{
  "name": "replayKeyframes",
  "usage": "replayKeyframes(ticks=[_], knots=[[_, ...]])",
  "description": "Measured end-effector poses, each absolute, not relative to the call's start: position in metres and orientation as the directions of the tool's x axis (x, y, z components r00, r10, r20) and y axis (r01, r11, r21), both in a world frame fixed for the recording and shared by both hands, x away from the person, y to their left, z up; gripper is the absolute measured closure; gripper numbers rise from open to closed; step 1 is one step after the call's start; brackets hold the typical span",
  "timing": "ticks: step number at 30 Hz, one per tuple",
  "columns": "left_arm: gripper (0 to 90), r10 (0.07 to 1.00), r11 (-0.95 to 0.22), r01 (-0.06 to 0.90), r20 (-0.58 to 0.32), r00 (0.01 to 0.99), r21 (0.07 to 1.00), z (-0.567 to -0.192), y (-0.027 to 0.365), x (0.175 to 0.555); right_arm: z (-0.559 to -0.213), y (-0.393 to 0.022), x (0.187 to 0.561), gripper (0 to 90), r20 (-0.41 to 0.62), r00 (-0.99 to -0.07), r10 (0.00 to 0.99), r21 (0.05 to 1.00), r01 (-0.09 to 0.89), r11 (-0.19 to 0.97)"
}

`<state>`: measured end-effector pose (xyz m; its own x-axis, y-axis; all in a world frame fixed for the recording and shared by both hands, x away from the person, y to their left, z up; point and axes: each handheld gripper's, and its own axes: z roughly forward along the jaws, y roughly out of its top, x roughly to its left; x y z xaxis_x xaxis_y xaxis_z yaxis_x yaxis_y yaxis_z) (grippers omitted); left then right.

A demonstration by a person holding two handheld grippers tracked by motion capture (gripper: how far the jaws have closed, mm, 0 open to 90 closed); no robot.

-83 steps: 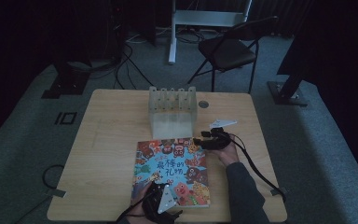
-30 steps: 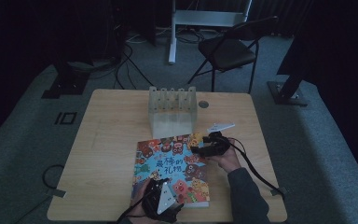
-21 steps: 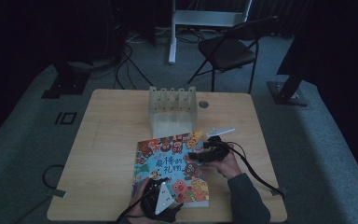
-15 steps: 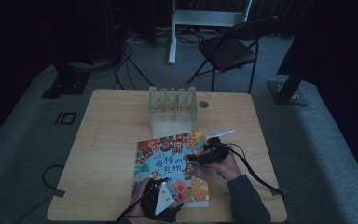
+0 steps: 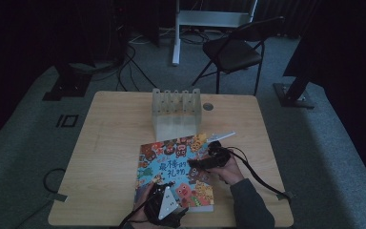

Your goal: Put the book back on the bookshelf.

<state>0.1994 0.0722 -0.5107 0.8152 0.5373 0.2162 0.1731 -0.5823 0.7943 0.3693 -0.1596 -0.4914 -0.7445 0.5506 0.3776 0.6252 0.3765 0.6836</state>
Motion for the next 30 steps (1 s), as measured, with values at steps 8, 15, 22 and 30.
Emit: replayKeyframes(ticks=[8, 15, 22, 30], knots=[[14.2, 0.543, -0.559, 0.178, 0.195, 0.817, 0.81, -0.509, 0.077, 0.196, -0.484, -0.158, 0.372, 37.6, 0.413, -0.722, 0.555, 0.68, 0.65, 0.339], [14.8, 0.574, -0.501, 0.206, 0.145, 0.806, 0.84, -0.503, 0.093, 0.19, -0.482, -0.16, 0.374, 45.9, 0.44, -0.695, 0.568, 0.672, 0.675, 0.305], [14.9, 0.625, -0.468, 0.228, 0.138, 0.768, 0.854, -0.497, 0.112, 0.195, -0.48, -0.162, 0.375, 53.2, 0.481, -0.66, 0.577, 0.66, 0.706, 0.257], [14.9, 0.662, -0.462, 0.244, 0.148, 0.735, 0.853, -0.495, 0.125, 0.202, -0.477, -0.162, 0.373, 55.7, 0.503, -0.652, 0.568, 0.675, 0.706, 0.214]])
